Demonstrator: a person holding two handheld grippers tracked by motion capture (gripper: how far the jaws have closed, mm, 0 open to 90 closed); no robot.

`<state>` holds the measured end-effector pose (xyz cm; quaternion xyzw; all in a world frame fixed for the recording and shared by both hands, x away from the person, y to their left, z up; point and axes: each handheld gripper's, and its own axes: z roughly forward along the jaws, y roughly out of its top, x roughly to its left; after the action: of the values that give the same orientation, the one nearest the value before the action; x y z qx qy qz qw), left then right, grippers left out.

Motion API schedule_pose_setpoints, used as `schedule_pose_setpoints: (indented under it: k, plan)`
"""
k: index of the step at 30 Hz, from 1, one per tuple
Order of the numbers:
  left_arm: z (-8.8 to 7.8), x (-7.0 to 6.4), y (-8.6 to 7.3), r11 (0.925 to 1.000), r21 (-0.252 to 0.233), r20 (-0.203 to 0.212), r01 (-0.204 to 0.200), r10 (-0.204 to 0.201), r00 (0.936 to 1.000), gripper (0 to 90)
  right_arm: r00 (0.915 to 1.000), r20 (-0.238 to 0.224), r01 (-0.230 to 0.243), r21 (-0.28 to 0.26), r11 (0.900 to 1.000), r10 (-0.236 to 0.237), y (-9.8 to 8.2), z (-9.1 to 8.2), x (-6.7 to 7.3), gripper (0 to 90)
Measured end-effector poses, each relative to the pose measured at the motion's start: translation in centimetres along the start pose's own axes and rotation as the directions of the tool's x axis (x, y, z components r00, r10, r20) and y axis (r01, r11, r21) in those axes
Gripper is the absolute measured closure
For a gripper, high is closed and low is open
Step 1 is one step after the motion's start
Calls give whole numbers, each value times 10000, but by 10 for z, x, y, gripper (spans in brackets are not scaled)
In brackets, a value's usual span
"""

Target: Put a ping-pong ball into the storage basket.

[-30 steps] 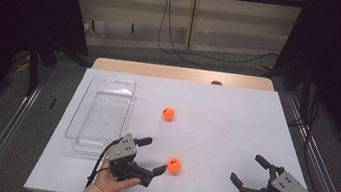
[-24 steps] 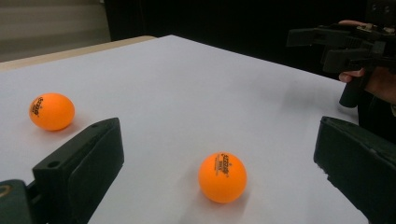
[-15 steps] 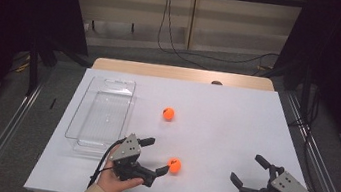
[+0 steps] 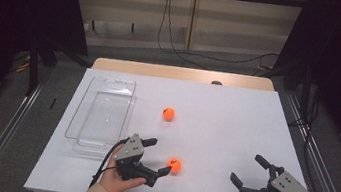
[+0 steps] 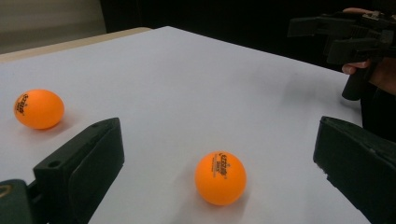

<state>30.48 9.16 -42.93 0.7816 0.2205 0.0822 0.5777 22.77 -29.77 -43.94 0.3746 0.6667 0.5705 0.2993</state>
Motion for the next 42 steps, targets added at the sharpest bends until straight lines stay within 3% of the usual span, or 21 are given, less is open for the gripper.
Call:
schedule_pose_setpoints:
  k: [26, 42]
  plan:
    - [13, -1, 1, 9989, 458, 207, -76, 67, 9998, 17, 10000, -37, 14, -2, 10000, -14, 0, 0, 0, 11]
    - [22, -2, 1, 9949, 1003, 230, 135, -159, 9996, 23, 10000, -47, 24, -12, 10000, -24, 0, 0, 0, 12]
